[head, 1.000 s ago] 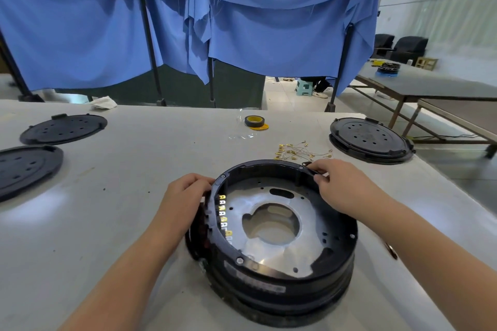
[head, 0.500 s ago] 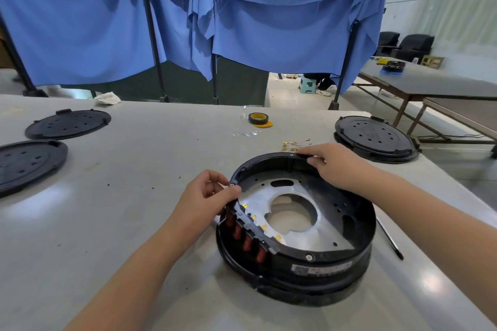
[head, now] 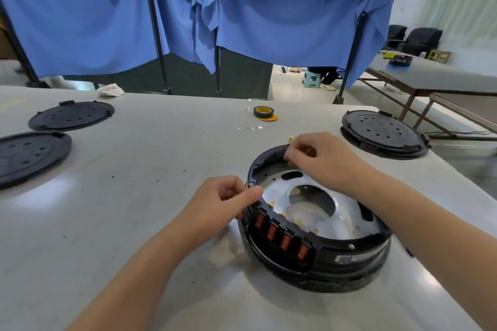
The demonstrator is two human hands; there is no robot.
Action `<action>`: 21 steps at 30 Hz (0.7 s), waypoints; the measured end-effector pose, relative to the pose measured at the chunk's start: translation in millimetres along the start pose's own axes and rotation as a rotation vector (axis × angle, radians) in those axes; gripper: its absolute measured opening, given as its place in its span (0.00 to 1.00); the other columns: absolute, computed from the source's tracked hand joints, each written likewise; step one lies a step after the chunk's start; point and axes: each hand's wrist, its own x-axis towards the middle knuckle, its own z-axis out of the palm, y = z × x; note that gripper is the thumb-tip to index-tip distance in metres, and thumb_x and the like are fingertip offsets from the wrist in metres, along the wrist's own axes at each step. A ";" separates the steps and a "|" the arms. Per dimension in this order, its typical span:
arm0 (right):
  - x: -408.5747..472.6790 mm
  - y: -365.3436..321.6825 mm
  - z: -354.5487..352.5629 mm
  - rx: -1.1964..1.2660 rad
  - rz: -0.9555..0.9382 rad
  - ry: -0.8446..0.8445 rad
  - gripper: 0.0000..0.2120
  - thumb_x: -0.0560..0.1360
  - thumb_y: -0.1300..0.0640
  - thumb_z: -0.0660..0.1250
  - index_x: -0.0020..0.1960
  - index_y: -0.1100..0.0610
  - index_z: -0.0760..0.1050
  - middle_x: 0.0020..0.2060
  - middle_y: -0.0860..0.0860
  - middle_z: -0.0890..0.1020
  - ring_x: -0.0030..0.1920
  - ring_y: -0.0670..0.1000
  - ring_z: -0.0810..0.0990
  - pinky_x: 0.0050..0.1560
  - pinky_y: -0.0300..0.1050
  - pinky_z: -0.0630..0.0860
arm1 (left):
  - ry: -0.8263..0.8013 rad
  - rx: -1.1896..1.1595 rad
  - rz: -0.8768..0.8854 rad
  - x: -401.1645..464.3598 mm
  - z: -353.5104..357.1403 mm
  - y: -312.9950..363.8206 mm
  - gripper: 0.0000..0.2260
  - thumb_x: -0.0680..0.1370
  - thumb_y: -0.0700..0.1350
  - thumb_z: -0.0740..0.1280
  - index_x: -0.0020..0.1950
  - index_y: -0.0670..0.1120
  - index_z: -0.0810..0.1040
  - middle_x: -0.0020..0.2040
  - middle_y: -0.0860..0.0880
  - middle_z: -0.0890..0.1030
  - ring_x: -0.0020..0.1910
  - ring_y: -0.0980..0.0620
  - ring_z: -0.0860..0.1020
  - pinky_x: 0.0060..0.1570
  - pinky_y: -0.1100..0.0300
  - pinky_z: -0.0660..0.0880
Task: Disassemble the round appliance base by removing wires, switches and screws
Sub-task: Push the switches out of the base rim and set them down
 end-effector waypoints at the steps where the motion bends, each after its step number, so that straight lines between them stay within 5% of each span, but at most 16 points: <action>1: -4.5 -9.0 3.1 0.072 0.069 -0.132 0.12 0.78 0.51 0.62 0.41 0.53 0.80 0.37 0.49 0.84 0.37 0.48 0.81 0.38 0.41 0.77 | -0.024 0.004 0.014 -1.2 -2.0 0.9 0.14 0.72 0.55 0.71 0.31 0.49 0.76 0.27 0.54 0.76 0.29 0.56 0.73 0.34 0.68 0.70; 4: -15.0 -23.3 17.1 0.065 0.178 -0.380 0.22 0.80 0.44 0.57 0.38 0.56 0.80 0.33 0.49 0.84 0.30 0.44 0.78 0.32 0.39 0.74 | -0.139 -0.002 0.042 -7.0 -7.8 2.3 0.12 0.69 0.53 0.73 0.35 0.46 0.78 0.31 0.51 0.79 0.33 0.55 0.77 0.39 0.64 0.74; 7: -19.0 -25.4 29.1 -0.069 0.173 -0.363 0.28 0.78 0.39 0.54 0.33 0.60 0.73 0.27 0.55 0.77 0.28 0.49 0.72 0.35 0.46 0.71 | -0.215 0.069 0.054 -11.2 -10.7 4.5 0.10 0.66 0.51 0.74 0.36 0.46 0.78 0.31 0.53 0.79 0.32 0.57 0.76 0.35 0.65 0.72; 10: -21.8 -24.4 37.3 -0.091 0.174 -0.339 0.28 0.78 0.37 0.54 0.27 0.54 0.61 0.21 0.47 0.64 0.23 0.48 0.64 0.30 0.44 0.61 | -0.209 0.151 0.064 -12.1 -12.2 5.5 0.11 0.64 0.49 0.76 0.36 0.47 0.77 0.31 0.54 0.79 0.32 0.56 0.75 0.35 0.62 0.72; 18: -29.0 -25.6 53.1 -0.044 0.198 -0.386 0.29 0.75 0.30 0.48 0.25 0.43 0.72 0.15 0.45 0.70 0.16 0.43 0.68 0.21 0.36 0.64 | -0.117 0.295 0.135 -15.6 -7.2 6.8 0.16 0.59 0.56 0.76 0.35 0.49 0.75 0.35 0.51 0.80 0.36 0.52 0.77 0.43 0.53 0.75; 21: -28.5 -24.8 53.8 -0.061 0.192 -0.398 0.30 0.74 0.29 0.47 0.24 0.44 0.71 0.15 0.45 0.69 0.17 0.43 0.67 0.26 0.40 0.63 | -0.117 0.311 0.131 -16.1 -6.6 8.8 0.16 0.60 0.55 0.77 0.35 0.48 0.76 0.35 0.51 0.81 0.37 0.52 0.78 0.44 0.50 0.76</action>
